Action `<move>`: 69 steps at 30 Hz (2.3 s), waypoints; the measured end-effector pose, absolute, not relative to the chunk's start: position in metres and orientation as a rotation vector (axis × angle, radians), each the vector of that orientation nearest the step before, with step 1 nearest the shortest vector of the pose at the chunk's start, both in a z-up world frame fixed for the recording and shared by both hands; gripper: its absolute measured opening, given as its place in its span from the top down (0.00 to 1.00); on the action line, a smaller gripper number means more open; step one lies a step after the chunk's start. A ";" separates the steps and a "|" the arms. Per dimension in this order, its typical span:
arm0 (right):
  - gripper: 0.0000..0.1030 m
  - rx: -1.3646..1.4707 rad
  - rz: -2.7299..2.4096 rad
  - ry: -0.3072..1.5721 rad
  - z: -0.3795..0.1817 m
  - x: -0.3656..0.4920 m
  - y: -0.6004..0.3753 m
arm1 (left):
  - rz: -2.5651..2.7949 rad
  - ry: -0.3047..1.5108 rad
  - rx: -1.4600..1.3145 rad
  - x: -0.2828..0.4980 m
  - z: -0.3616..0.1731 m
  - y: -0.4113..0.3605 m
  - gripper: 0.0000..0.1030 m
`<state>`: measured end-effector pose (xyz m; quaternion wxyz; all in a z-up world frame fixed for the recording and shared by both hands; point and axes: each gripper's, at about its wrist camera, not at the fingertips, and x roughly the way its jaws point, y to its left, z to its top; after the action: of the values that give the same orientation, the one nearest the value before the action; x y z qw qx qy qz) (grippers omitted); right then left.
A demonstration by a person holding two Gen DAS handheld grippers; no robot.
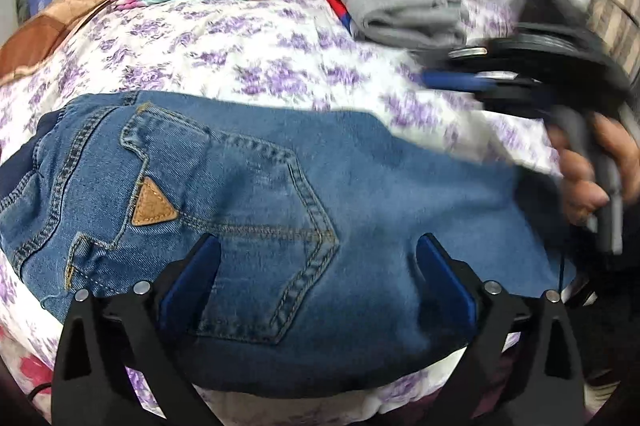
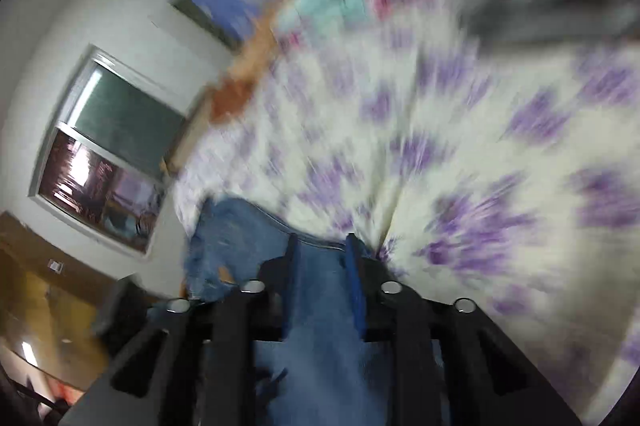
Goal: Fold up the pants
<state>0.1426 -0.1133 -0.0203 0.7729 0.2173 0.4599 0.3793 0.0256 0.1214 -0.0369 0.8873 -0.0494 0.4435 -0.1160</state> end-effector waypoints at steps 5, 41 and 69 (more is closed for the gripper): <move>0.42 0.490 0.554 0.713 0.016 0.046 -0.262 | -0.359 0.784 -0.105 0.014 -0.003 0.102 0.08; 0.20 0.497 0.055 0.651 -0.023 -0.099 -0.417 | -0.486 0.843 -0.161 0.040 -0.019 0.080 0.07; 0.83 0.634 0.204 0.596 -0.059 -0.093 -0.360 | -0.495 0.847 -0.139 0.028 -0.049 0.063 0.05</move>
<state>-0.0930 -0.3603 -0.0585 0.9018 0.3064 0.2883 0.0987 0.0285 0.0633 -0.0489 0.8798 -0.0667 0.4064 -0.2374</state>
